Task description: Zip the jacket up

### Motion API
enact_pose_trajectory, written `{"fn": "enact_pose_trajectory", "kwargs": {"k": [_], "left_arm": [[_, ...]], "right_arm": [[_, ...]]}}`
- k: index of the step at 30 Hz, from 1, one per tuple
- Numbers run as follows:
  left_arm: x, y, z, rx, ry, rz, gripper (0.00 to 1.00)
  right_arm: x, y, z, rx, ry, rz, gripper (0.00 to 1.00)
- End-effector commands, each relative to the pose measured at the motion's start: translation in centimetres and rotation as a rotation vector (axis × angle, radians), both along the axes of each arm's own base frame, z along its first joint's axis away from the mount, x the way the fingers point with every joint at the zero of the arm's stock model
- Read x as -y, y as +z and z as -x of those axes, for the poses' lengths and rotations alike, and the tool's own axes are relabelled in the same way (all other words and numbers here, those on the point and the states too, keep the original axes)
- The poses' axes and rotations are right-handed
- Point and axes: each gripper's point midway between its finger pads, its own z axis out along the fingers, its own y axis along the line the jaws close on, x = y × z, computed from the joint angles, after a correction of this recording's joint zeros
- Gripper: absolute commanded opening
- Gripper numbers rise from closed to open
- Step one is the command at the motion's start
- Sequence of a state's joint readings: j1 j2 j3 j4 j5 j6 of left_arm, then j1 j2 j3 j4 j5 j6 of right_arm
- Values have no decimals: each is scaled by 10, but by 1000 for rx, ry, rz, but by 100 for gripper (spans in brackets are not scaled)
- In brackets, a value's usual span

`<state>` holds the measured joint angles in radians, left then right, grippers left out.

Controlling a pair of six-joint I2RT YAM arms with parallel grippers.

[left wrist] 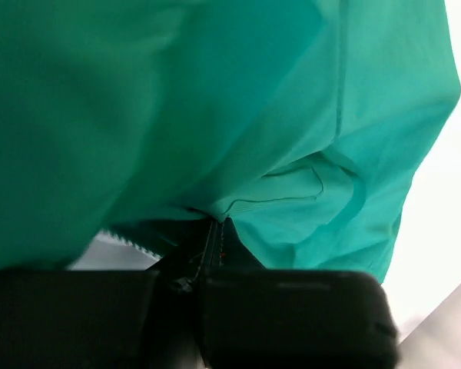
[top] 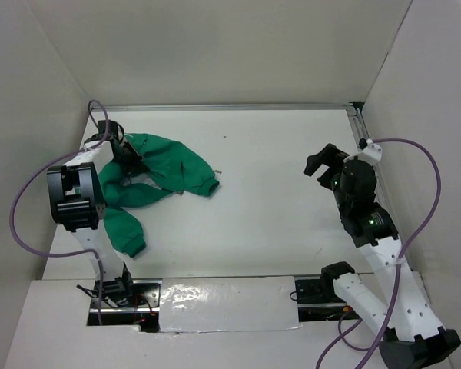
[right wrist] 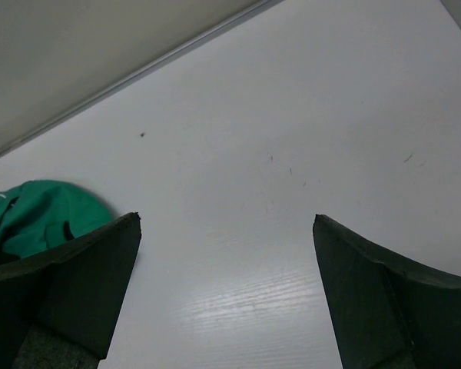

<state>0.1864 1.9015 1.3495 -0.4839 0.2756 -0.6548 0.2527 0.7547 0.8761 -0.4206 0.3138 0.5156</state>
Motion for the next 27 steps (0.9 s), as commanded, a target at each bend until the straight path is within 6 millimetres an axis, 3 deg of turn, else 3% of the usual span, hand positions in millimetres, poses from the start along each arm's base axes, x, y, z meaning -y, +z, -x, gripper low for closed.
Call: {"fn": "enact_pose_trajectory", "kwargs": {"k": [1,2,5,6,8,9,10,12,13,16,20,22,23,24,27], "left_arm": [[30,15,-16,87,-136,43,0],[52,19,-19,148,-211,60,0],[104,61,-19,311,-380,88,0],[135,75,-13,354,-471,89,0],[161,89,-8,383,-535,68,0],[177,95,-1,397,-582,63,0],[210,97,14,403,-668,65,0],[246,110,35,436,-785,133,0],[271,115,54,448,-866,188,0],[305,129,95,485,-1023,309,0],[322,157,133,570,-1135,256,5],[330,165,162,587,-1229,270,26],[330,180,175,629,-1259,283,86],[333,184,187,636,-1283,289,99],[319,194,192,623,-1212,241,99]], "right_arm": [[8,12,8,59,-24,-22,100],[11,14,11,69,-28,-25,100],[12,16,17,70,-27,-34,100],[12,14,18,65,-27,-38,100],[12,12,19,56,-27,-43,100],[12,9,20,51,-26,-48,100],[12,7,20,47,-27,-50,100],[9,3,21,41,-12,-55,100],[9,1,20,35,-10,-56,100],[2,-4,20,-9,38,-38,100],[-3,-2,19,-35,76,-19,100],[-8,0,16,-25,108,-17,100],[-11,1,15,-21,122,-19,100],[-14,4,12,-5,136,-29,100],[-24,6,3,2,175,-37,100]]}}
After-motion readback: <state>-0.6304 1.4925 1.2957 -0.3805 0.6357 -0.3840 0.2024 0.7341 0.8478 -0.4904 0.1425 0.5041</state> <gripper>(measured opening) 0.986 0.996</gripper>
